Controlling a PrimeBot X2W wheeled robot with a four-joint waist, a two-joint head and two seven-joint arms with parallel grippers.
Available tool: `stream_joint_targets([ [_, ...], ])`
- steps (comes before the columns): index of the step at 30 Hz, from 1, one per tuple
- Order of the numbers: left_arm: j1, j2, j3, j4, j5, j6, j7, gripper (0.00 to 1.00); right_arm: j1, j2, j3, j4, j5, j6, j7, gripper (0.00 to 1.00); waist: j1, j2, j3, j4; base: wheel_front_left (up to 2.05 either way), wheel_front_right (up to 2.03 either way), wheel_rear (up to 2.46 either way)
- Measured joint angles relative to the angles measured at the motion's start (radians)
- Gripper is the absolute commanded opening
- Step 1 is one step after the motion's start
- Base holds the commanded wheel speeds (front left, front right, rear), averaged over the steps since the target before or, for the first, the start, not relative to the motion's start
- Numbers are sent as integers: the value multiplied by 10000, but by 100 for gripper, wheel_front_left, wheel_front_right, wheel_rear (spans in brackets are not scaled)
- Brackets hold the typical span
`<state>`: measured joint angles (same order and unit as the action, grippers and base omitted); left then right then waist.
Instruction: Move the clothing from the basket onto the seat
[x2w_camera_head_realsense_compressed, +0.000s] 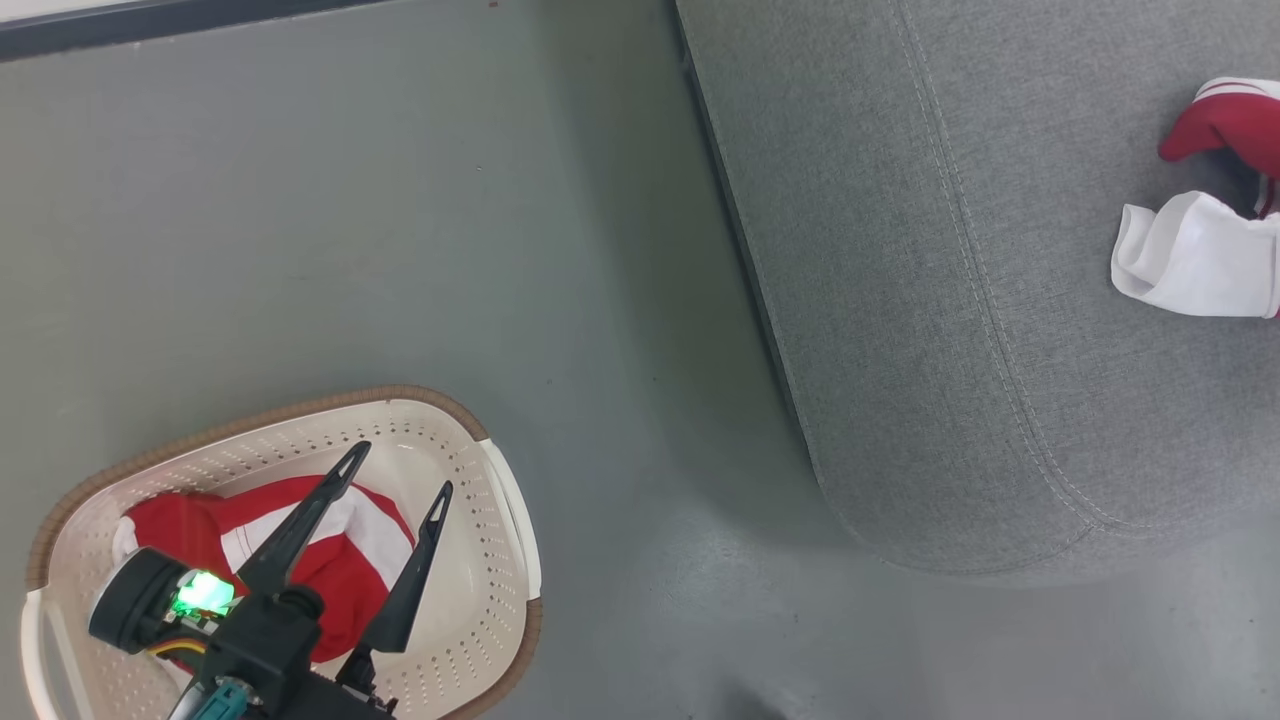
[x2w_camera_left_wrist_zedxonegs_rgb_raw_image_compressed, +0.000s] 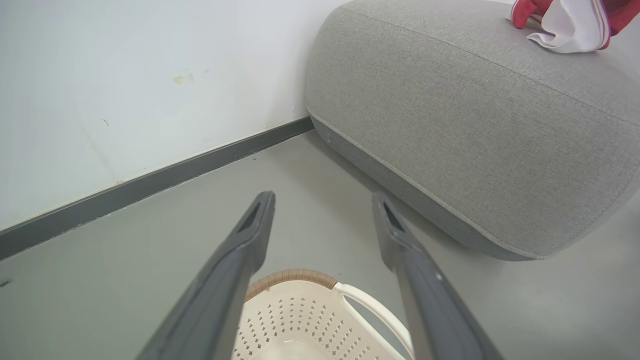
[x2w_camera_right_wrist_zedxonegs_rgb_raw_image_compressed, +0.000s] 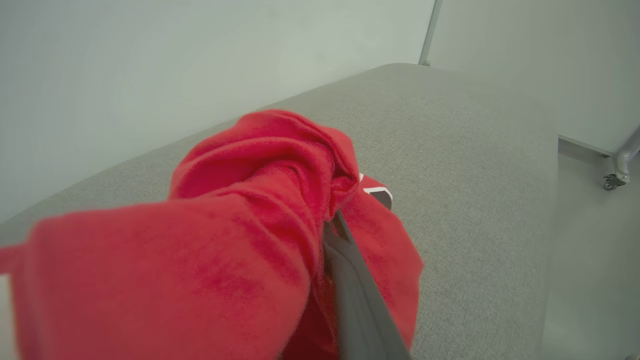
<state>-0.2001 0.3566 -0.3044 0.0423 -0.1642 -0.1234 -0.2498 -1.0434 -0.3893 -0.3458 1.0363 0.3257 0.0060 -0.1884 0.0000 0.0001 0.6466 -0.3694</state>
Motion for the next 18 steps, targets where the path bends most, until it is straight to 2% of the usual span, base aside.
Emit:
stream_joint_targets([
  [1,0,-8,0,0,0,0,0,100,-54,-23,4,107,0,0,33,100,0,0,-10,3,0,0,0],
  [12,1,-215,-19,165,-31,0,0,100,-370,-236,681,984,-407,130,453,100,0,0,-285,9,0,0,0],
  [18,7,-431,-19,274,-88,0,0,100,-331,-276,1350,1496,-980,439,1220,100,0,0,-555,3,0,0,0],
])
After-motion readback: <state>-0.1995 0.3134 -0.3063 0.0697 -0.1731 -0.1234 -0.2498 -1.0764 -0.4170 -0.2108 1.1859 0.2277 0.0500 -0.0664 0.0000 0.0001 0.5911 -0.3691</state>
